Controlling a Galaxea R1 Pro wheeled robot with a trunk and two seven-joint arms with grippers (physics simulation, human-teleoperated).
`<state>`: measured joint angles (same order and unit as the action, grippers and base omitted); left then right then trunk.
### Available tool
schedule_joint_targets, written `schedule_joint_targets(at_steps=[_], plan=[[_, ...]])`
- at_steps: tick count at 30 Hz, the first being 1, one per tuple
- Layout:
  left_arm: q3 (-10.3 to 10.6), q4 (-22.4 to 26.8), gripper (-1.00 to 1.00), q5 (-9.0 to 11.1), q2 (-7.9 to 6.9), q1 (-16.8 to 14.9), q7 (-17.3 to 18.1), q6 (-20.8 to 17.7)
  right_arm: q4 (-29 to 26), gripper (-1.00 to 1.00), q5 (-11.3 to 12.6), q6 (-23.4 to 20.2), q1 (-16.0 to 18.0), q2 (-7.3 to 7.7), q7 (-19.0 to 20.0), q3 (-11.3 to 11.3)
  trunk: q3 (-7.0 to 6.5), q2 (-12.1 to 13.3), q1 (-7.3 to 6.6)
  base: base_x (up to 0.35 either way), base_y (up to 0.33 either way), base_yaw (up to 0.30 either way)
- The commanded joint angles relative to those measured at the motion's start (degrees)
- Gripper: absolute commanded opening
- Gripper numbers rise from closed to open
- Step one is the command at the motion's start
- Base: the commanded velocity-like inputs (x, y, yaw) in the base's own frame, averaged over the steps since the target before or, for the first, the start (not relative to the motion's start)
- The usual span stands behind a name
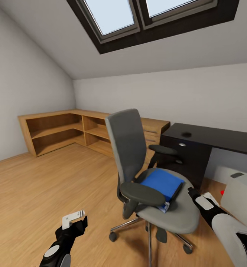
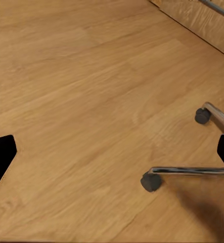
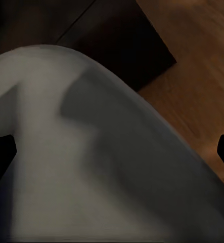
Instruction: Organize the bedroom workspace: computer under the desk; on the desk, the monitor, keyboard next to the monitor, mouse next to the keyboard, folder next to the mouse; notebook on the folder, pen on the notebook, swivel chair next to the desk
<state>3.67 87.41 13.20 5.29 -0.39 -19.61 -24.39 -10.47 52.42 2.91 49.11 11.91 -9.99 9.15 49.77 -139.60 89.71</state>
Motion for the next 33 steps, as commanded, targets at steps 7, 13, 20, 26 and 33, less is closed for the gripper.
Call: schedule_joint_targets(at_steps=[7,13,20,26,33], plan=[[0.1,0.0,1.0,0.6,-0.02,-0.1,-0.5,-0.1,-0.1,1.0,1.4,0.2,0.0,-1.1,0.1,-0.1,0.05,0.0,-0.01,0.0,0.0,0.276],[0.1,0.0,1.0,0.6,0.01,-0.1,-0.5,-0.1,-0.8,1.0,1.3,0.2,0.0,-1.13,0.4,0.0,0.05,0.0,-0.01,0.0,0.0,0.276],[0.4,0.0,1.0,0.6,0.0,-0.1,-0.5,-0.2,-1.4,1.0,1.3,0.2,0.0,-1.18,0.7,0.1,0.05,0.0,-0.01,0.0,0.0,0.276],[0.4,0.0,1.0,0.6,-0.02,-0.1,-0.5,-0.2,-1.4,1.0,1.3,0.2,0.0,-1.19,0.8,0.1,0.05,0.0,-0.01,0.0,0.0,0.276],[0.4,0.0,1.0,0.6,-0.02,-0.1,-0.5,-0.2,-1.4,1.0,1.3,0.2,0.0,-1.11,0.9,0.1,0.05,0.0,-0.01,0.0,0.0,0.239]])
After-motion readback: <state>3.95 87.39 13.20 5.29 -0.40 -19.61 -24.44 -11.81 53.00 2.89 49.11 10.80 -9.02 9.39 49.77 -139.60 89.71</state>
